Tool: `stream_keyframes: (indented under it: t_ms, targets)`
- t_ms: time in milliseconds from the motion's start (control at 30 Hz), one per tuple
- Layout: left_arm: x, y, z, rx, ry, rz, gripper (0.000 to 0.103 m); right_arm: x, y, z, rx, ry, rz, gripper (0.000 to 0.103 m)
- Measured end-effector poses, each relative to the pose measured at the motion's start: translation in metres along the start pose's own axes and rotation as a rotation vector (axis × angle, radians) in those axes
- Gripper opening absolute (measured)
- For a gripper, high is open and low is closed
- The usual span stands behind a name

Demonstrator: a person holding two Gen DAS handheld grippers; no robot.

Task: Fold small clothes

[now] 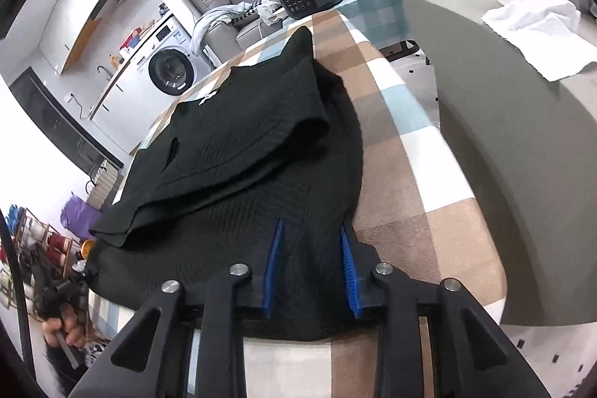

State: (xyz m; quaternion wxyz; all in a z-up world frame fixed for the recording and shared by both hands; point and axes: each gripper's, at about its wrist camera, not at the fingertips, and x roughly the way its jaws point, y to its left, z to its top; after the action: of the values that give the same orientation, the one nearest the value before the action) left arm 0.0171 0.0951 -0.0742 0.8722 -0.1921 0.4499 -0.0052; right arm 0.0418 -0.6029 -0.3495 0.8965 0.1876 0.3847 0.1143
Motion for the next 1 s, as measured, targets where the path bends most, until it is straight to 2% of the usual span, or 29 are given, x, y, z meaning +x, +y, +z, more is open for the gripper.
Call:
stream_keyframes:
  t_ms: [33, 100, 200, 500, 667, 767, 833, 867, 900, 933, 967, 1000]
  targets:
    - [0.001, -0.001, -0.001, 0.002, -0.004, -0.001, 0.005, 0.0, 0.002, -0.001, -0.018, 0.0, -0.011, 0.03]
    - [0.002, -0.003, -0.003, 0.012, -0.005, 0.016, 0.005, 0.001, 0.008, -0.003, -0.062, 0.002, -0.05, 0.023]
    - [0.002, -0.006, -0.008, 0.044, 0.007, 0.032, 0.004, 0.003, 0.012, -0.007, -0.11, 0.012, -0.089, 0.017]
    - [-0.014, -0.004, -0.026, 0.082, 0.026, 0.062, 0.004, -0.006, 0.014, -0.02, -0.129, 0.052, -0.1, 0.013]
    - [-0.022, -0.001, -0.036, 0.084, 0.035, 0.07, 0.004, -0.014, 0.012, -0.023, -0.127, 0.052, -0.112, 0.013]
    - [-0.029, 0.002, -0.033, 0.056, 0.018, 0.058, 0.005, -0.019, 0.009, -0.015, -0.07, 0.027, -0.111, 0.017]
    - [-0.035, 0.005, -0.026, 0.027, 0.003, 0.061, 0.007, -0.026, 0.009, -0.01, -0.048, -0.001, -0.104, 0.025]
    - [-0.039, 0.006, -0.023, 0.022, -0.007, 0.066, 0.013, -0.032, 0.011, -0.009, -0.04, -0.026, -0.09, 0.037]
    - [-0.043, 0.006, -0.018, 0.012, -0.027, 0.072, 0.025, -0.035, 0.012, -0.007, -0.036, -0.046, -0.072, 0.048]
    - [-0.046, 0.007, -0.013, 0.0, -0.046, 0.078, 0.033, -0.039, 0.014, -0.004, -0.032, -0.066, -0.05, 0.051]
    - [-0.05, 0.008, -0.009, -0.011, -0.061, 0.085, 0.048, -0.042, 0.017, -0.001, -0.029, -0.08, -0.031, 0.052]
    - [-0.053, 0.009, -0.003, -0.028, -0.083, 0.082, 0.053, -0.042, 0.019, 0.002, -0.028, -0.081, -0.017, 0.053]
